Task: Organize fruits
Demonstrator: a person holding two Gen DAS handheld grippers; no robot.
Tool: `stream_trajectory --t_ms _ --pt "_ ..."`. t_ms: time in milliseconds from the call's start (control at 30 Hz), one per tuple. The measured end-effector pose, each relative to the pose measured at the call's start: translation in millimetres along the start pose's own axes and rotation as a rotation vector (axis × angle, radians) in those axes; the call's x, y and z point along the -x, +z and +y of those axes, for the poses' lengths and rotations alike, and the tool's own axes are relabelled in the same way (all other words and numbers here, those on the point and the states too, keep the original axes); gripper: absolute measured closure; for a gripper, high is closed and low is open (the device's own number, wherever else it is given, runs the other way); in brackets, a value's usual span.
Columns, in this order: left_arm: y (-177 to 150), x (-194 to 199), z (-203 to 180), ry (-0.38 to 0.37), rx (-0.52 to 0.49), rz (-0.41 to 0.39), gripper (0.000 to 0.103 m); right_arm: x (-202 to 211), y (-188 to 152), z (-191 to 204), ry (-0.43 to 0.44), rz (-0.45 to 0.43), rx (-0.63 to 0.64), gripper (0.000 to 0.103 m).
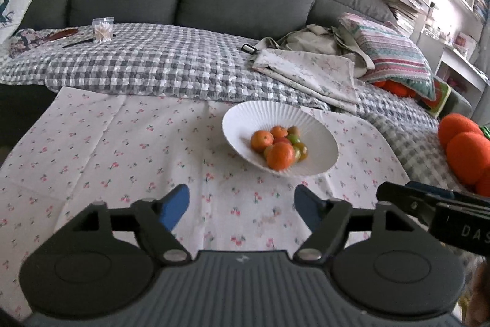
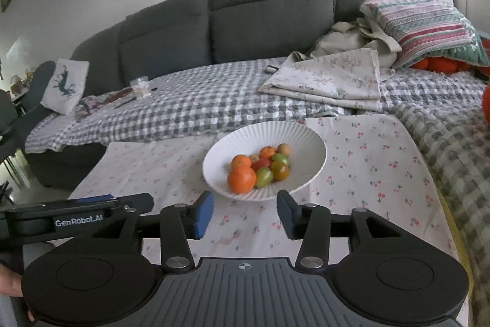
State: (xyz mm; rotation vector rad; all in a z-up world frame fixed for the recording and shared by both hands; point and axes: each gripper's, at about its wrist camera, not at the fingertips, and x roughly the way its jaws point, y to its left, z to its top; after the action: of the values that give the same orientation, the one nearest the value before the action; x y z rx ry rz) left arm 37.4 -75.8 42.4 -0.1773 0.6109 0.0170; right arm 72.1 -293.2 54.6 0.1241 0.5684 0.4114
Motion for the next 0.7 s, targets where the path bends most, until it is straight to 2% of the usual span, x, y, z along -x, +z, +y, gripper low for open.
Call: stream_trajectory --t_ms 100,167,233,267,533,700 --pt "-5.9 15.4 -1.2 -0.005 -0.008 -0.017 0.013 16.1 -11.8 4.3 0.001 -0.005 -0.001 0.043" --pt "-8.7 24.0 -0.8 0.002 -0.012 -0.035 0.008 25.5 -18.3 5.6 -0.012 -0.012 0.002 0.021" --pt "-11.9 29.5 -0.1 0.014 -0.024 -0.047 0.005 33.3 -23.6 6.6 -0.041 -0.02 0.003 0.007" --pt "-13.3 30.0 0.3 0.02 -0.029 -0.048 0.004 35.8 -25.1 7.6 -0.048 -0.019 0.007 0.003" --pt "-15.6 24.9 8.0 0.025 0.005 -0.034 0.003 32.6 -32.6 16.1 -0.099 -0.009 0.063 0.0" --pt "-15.8 22.9 6.7 0.019 0.009 -0.034 0.003 30.6 -34.0 12.1 -0.115 -0.004 0.046 0.0"
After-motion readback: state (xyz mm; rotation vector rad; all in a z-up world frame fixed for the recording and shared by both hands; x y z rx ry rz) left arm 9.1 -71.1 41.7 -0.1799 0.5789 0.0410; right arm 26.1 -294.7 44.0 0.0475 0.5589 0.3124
